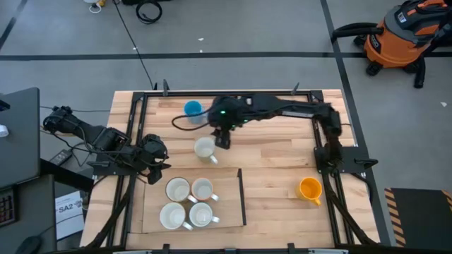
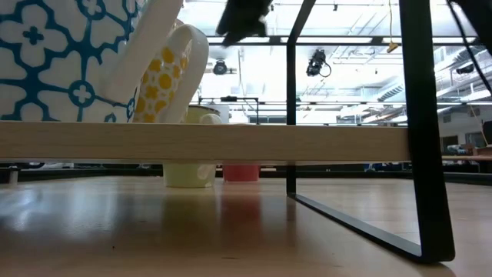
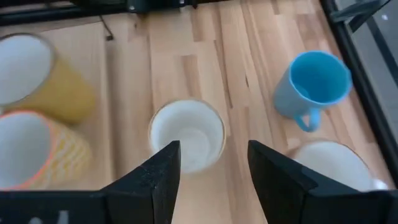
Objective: Place coffee mugs
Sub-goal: Put the light green mug on the shelf
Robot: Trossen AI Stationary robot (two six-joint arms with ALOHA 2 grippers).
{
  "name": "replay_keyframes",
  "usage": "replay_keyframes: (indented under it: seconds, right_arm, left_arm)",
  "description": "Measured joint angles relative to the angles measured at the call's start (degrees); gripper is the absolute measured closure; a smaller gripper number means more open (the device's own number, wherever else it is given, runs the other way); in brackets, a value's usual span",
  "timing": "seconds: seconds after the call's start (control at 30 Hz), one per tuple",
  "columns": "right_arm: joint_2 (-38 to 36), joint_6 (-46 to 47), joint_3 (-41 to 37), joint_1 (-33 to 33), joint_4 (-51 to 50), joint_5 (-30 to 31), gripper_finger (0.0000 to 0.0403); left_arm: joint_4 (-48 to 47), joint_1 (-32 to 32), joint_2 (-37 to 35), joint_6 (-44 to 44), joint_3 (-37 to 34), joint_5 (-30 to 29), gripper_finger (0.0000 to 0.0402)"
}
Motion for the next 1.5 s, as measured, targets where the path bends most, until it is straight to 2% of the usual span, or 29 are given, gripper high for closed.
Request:
replay_keyframes:
  seconds: [0.1, 0.2, 0.3, 0.4, 0.53, 0.67, 0.8, 0.97, 1.1, 1.23, 1.5]
  right_arm:
    - [-3.77, -0.01, -1.37, 2.53, -3.13, 4.05, 0.0210]
    - [-7.84, 0.81, -6.23, 5.54, -3.81, 8.04, 0.0210]
    - [-12.25, 2.97, -13.38, 7.84, -2.48, 9.64, 0.0211]
    - [-17.29, 5.96, -21.42, 8.97, -0.01, 12.26, 0.0210]
    - [-23.94, 9.96, -32.69, 8.83, 4.89, 15.25, 0.0211]
    - [-29.64, 10.71, -42.65, 7.34, 11.74, 15.62, 0.0210]
    - [-33.29, 10.71, -50.47, 5.20, 18.56, 14.64, 0.0210]
    - [-35.39, 10.73, -56.13, 1.97, 24.62, 10.09, 0.0210]
    - [-35.44, 10.73, -57.24, 0.00, 25.66, 7.07, 0.0210]
    - [-35.44, 10.73, -57.37, -0.97, 25.72, 6.55, 0.0211]
    - [-35.44, 10.69, -57.37, -1.17, 25.65, 6.44, 0.0211]
  left_arm:
    - [0.02, 0.00, 0.00, -0.02, 0.00, -0.15, 0.0221]
    - [0.03, 0.00, 0.00, -0.02, 0.00, -0.44, 0.0221]
    - [0.11, 0.00, 0.00, -0.03, 0.00, -1.04, 0.0221]
    - [1.40, 0.00, 0.00, -0.04, 0.00, -4.06, 0.0221]
    - [7.39, 0.27, 0.00, 0.11, 0.00, -9.56, 0.0221]
    - [14.84, 3.29, 0.00, 0.85, 0.00, -10.74, 0.0221]
    - [21.49, 8.61, 0.00, 2.12, 0.00, -7.81, 0.0221]
    - [24.60, 17.74, 0.90, 3.90, 0.03, -2.87, 0.0221]
    - [24.54, 25.30, 3.55, 3.98, 0.04, 2.65, 0.0221]
    - [24.25, 31.05, 8.70, 5.83, 0.04, 8.63, 0.0221]
    - [24.17, 36.21, 18.70, 11.23, 0.00, 12.31, 0.0221]
